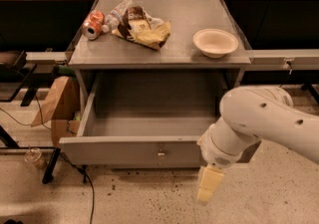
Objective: Close top drawer
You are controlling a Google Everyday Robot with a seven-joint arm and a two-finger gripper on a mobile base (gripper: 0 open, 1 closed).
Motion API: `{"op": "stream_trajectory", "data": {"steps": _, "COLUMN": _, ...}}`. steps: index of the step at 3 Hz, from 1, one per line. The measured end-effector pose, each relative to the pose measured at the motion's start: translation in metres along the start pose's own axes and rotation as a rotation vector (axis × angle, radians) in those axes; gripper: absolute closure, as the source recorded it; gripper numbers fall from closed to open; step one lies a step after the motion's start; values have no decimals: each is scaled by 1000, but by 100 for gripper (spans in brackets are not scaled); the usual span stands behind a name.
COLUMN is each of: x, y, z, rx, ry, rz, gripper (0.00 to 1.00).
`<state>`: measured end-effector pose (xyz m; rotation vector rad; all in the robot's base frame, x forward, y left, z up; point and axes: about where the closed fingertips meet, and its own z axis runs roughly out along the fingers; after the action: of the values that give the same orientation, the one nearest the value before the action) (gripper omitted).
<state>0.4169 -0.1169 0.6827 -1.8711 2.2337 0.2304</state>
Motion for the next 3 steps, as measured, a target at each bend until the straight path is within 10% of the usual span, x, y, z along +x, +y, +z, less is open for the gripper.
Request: {"op": "stream_trajectory", "data": {"steps": 3, "x": -47, "y": -58, "z": 19, "rx": -56, "ry": -28, "rz": 79, "gripper": 58}}
